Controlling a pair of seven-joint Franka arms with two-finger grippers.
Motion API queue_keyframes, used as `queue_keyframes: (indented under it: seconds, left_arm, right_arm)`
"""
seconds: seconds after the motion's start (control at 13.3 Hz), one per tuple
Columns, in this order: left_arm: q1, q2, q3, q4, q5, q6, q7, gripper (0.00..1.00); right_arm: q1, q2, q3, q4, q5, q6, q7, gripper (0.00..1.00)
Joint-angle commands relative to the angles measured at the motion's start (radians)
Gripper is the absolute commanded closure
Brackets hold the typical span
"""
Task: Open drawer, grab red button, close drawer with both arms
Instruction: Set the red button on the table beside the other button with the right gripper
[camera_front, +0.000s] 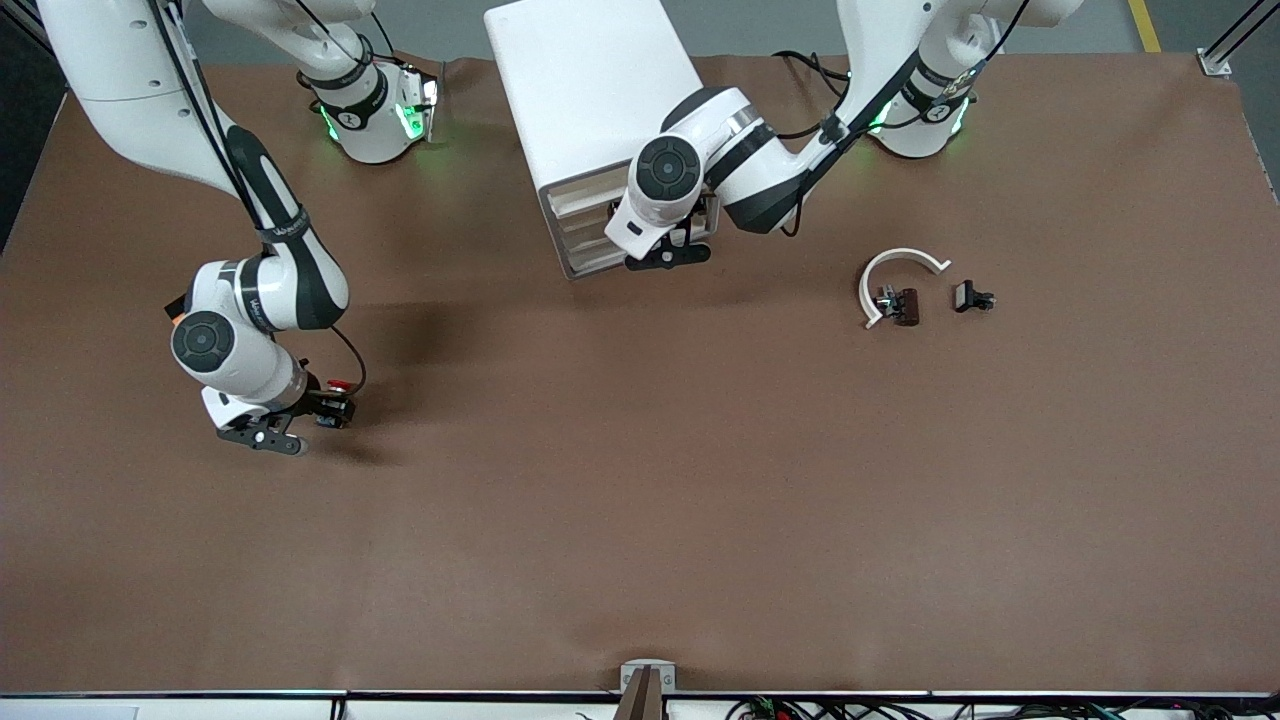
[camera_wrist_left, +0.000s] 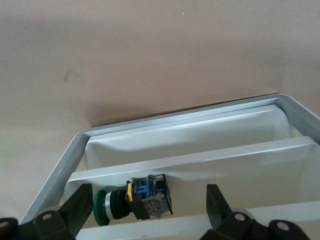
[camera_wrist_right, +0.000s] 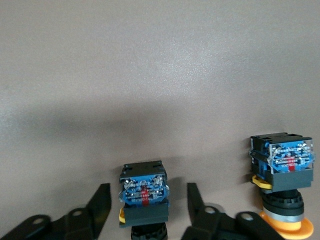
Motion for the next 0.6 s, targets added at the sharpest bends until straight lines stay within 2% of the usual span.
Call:
queue_keyframes:
  seconds: [0.0, 0.15, 0.53]
  left_arm:
    - [-0.017, -0.008, -0.025, -0.007, -0.019, -0.032, -0.01, 0.0]
    - [-0.027, -0.011, -0.025, -0.007, -0.019, -0.032, -0.013, 0.0]
    - [-0.056, -0.019, -0.023, 0.005, -0.001, -0.029, -0.014, 0.0]
  right_arm:
    - [-0.002, 0.002, 0.002, 0.043, -0.023, -0.06, 0.006, 0.0]
    - [0.0, -0.015, 0.004, 0.073, -0.023, -0.141, -0.006, 0.0]
    - [-0.003, -0.145, 0.008, 0.157, -0.022, -0.406, -0.087, 0.0]
